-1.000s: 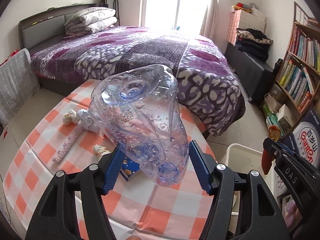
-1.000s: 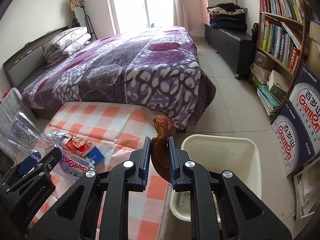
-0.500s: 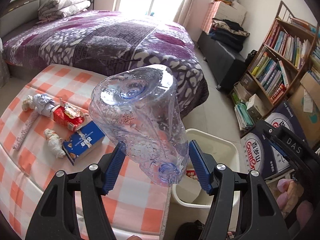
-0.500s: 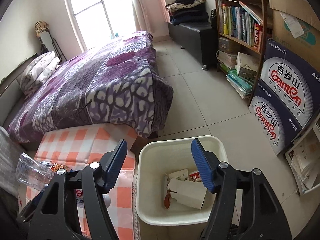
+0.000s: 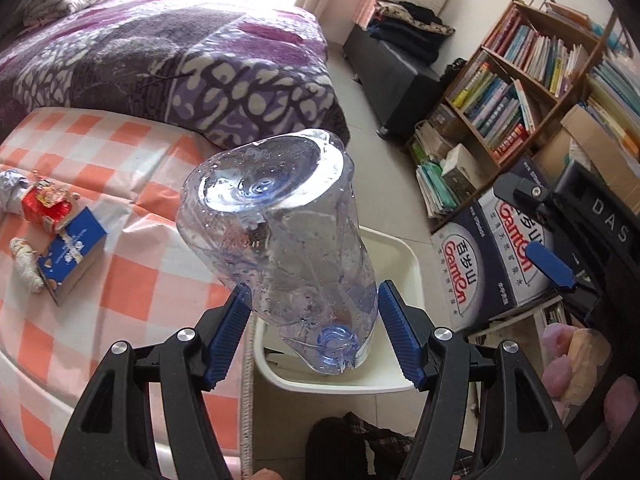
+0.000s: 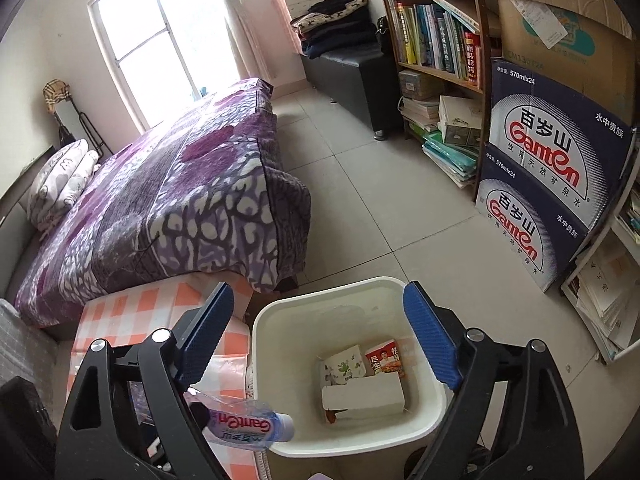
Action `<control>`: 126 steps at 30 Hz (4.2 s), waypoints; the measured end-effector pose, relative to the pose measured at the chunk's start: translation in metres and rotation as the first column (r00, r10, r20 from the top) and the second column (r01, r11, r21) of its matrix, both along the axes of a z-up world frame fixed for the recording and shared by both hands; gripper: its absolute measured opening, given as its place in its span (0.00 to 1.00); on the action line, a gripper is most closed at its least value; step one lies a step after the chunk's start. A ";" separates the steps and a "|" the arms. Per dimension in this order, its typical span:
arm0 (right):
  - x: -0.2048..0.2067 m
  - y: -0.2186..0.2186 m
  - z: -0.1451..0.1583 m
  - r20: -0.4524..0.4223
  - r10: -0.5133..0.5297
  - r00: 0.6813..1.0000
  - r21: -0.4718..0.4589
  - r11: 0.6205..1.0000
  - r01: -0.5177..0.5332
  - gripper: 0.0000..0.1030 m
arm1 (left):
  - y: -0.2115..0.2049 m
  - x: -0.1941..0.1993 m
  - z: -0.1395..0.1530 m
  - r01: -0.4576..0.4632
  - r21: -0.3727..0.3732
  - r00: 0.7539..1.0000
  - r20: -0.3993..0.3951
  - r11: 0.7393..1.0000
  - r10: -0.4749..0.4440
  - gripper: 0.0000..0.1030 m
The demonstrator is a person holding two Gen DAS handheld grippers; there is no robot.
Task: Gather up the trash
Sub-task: 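Carry the peel and bottle over the white bin and open both tools, then grasp the pink fuzzy strip with the left tool while the right tool reaches the white wrapped bundle, then lift the pink strip with the left tool while the right tool grasps and lifts the white bundle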
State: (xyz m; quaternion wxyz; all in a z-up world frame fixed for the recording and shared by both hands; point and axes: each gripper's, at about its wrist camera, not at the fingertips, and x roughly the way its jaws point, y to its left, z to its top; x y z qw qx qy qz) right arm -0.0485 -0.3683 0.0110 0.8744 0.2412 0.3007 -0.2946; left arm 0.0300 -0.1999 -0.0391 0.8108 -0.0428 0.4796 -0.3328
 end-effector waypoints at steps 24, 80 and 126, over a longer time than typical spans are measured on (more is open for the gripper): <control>0.020 0.041 0.000 -0.065 0.029 0.997 -0.138 0.990 -0.038 0.93 | 0.050 0.012 0.006 -0.214 0.190 0.966 0.189 0.958 0.179 0.80; 0.186 0.303 -0.127 -0.236 0.628 0.742 0.100 0.775 -0.624 0.93 | 0.340 0.155 -0.086 -0.504 0.398 0.841 0.025 0.766 0.540 0.25; 0.143 0.279 -0.042 -0.063 0.628 0.776 -0.127 0.766 -0.630 0.33 | 0.273 0.084 0.011 -0.576 0.215 0.815 0.230 0.789 0.532 0.26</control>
